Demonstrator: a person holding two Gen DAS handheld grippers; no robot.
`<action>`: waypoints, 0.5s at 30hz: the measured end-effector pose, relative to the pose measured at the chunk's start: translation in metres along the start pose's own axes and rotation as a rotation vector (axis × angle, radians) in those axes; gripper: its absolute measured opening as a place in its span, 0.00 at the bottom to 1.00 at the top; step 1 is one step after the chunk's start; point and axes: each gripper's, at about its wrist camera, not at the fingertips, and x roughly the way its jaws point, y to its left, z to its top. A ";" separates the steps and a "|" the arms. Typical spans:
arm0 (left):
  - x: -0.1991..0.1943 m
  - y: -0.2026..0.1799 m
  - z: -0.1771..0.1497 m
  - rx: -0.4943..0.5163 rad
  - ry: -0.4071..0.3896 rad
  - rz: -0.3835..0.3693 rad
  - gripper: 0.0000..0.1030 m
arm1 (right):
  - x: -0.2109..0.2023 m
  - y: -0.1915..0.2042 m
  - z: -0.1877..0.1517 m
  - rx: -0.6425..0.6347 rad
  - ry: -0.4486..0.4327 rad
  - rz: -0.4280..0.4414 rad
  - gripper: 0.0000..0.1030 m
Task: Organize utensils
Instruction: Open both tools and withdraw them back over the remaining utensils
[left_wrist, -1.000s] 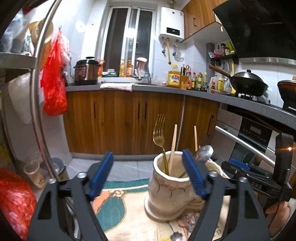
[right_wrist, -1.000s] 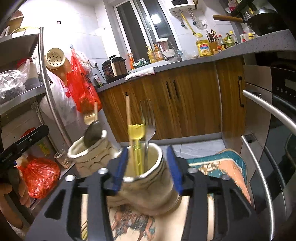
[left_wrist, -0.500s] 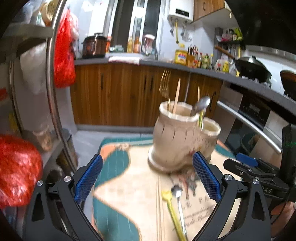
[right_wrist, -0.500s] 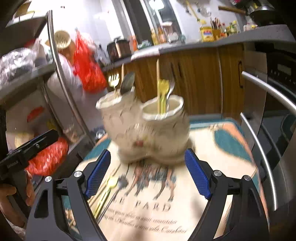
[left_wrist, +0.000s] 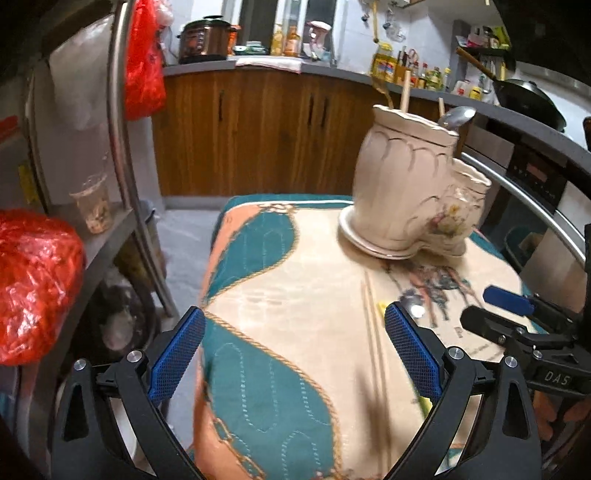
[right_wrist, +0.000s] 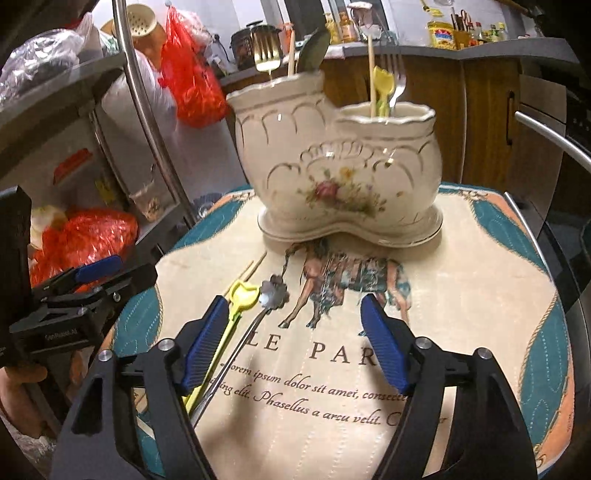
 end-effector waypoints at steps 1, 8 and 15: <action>0.003 0.000 -0.001 0.007 0.014 0.014 0.94 | 0.003 0.001 -0.002 0.003 0.017 0.005 0.61; 0.006 0.000 -0.003 0.038 0.022 0.047 0.94 | 0.012 0.019 -0.005 -0.030 0.050 0.051 0.39; 0.010 0.012 -0.002 -0.015 0.038 0.045 0.94 | 0.022 0.042 -0.006 -0.087 0.081 0.073 0.27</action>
